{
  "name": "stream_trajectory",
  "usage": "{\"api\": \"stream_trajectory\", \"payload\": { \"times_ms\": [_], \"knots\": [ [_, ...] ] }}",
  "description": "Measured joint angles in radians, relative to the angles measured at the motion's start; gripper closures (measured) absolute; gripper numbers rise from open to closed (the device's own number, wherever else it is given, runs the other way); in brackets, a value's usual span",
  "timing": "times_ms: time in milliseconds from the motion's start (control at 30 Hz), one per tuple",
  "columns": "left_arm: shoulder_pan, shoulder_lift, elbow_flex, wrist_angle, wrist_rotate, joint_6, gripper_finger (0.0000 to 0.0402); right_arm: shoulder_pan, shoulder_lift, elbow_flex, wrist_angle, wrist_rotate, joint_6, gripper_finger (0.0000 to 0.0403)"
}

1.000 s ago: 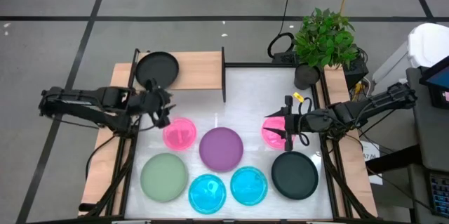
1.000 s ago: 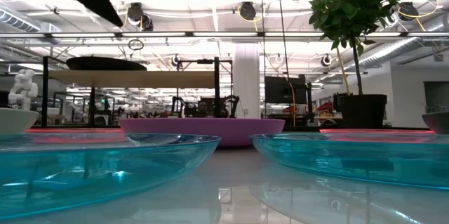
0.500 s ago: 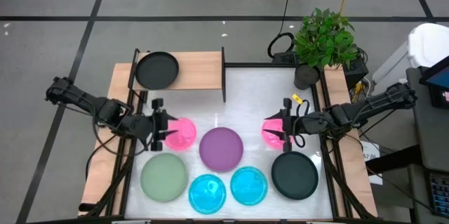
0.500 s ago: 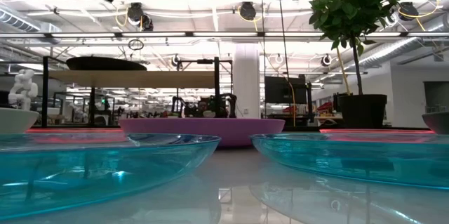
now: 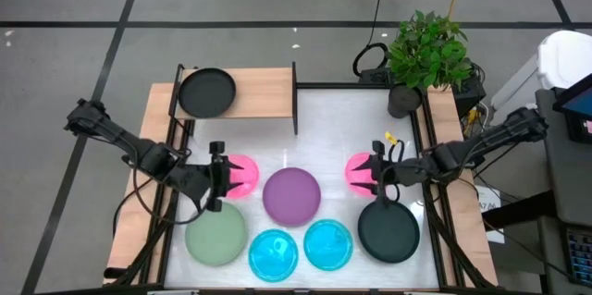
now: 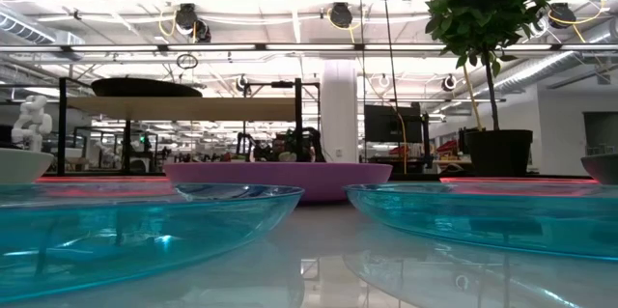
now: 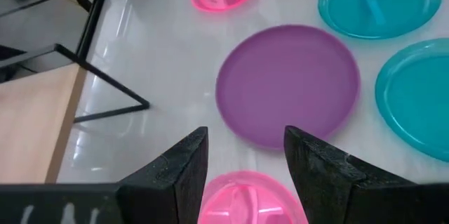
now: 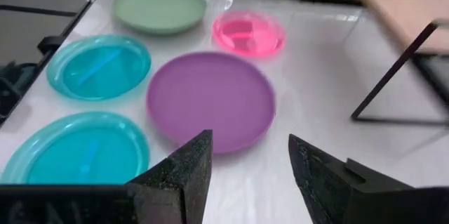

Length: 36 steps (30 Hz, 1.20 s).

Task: Place and stack plates onto a shelf
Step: Put the right pink transparent plate on the shelf

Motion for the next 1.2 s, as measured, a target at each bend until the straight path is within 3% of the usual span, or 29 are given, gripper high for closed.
{"api": "stream_trajectory", "payload": {
  "times_ms": [300,533,967,1200],
  "knots": [
    [0.000,0.039,0.000,0.086,0.000,0.031,0.0209,0.038,0.013,-0.078,-0.022,0.004,0.212,0.0234],
    [0.003,0.042,0.000,0.087,0.000,0.040,0.0209,0.081,0.124,-0.091,-0.063,0.004,0.284,0.0234],
    [0.003,0.042,0.000,0.087,0.000,0.037,0.0209,0.099,0.153,-0.091,-0.418,-0.148,0.470,0.0234],
    [0.003,0.042,0.000,0.088,0.000,0.029,0.0209,0.099,0.148,-0.091,-0.559,-0.150,0.433,0.0234]
  ]
}}
